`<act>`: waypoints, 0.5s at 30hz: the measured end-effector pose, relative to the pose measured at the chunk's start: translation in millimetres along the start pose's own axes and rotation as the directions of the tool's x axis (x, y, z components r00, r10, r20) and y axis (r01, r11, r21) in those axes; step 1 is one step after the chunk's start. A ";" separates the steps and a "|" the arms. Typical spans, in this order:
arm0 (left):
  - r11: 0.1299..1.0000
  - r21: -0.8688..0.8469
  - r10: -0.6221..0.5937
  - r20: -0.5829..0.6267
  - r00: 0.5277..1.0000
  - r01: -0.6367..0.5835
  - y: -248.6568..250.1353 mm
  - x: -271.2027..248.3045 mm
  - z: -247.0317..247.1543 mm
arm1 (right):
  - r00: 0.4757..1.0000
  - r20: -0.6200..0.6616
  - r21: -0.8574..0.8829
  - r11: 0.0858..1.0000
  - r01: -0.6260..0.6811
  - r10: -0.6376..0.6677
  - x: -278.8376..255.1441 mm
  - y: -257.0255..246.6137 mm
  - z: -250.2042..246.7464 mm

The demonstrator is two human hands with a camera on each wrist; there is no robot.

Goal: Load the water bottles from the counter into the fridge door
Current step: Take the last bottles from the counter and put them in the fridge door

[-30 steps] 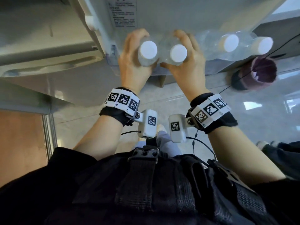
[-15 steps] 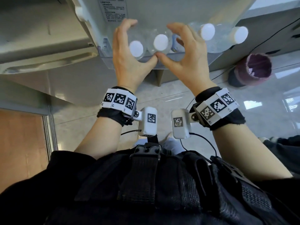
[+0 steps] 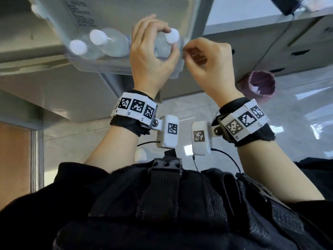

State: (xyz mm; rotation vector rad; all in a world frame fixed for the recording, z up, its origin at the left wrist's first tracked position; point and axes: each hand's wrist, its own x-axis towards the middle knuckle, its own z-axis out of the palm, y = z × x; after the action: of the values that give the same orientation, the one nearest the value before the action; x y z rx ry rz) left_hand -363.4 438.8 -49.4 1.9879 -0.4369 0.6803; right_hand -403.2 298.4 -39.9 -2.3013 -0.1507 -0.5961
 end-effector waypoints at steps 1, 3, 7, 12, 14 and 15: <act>1.000 -0.010 -0.003 0.022 1.000 0.003 10.9 -5.0 12.8 | 0.999 0.029 -0.013 1.000 -0.023 0.023 -6.3 9.4 -12.9; 0.999 -0.019 -0.025 0.098 0.995 0.027 29.4 -13.3 38.3 | 0.993 0.094 -0.033 0.997 -0.071 0.074 -15.8 28.9 -36.2; 0.992 -0.057 -0.094 0.265 0.960 0.113 52.9 -19.2 86.8 | 0.969 0.185 -0.064 0.986 -0.153 0.163 -22.2 67.3 -73.6; 0.980 -0.095 -0.135 0.331 0.934 0.175 65.4 0.9 148.1 | 0.940 0.237 -0.081 0.969 -0.232 0.245 -3.7 121.0 -101.4; 0.973 -0.099 -0.161 0.347 0.924 0.207 63.8 13.5 176.0 | 0.928 0.253 -0.090 0.962 -0.259 0.273 11.3 144.0 -108.6; 0.969 -0.099 -0.176 0.362 0.915 0.226 61.5 20.7 190.9 | 0.921 0.263 -0.095 0.958 -0.272 0.287 20.6 156.5 -112.1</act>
State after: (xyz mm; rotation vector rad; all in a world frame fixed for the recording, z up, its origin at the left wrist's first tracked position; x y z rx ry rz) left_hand -327.6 241.3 -69.0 1.9884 -0.4683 0.1566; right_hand -383.3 107.0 -61.1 -2.3945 0.0660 -0.1342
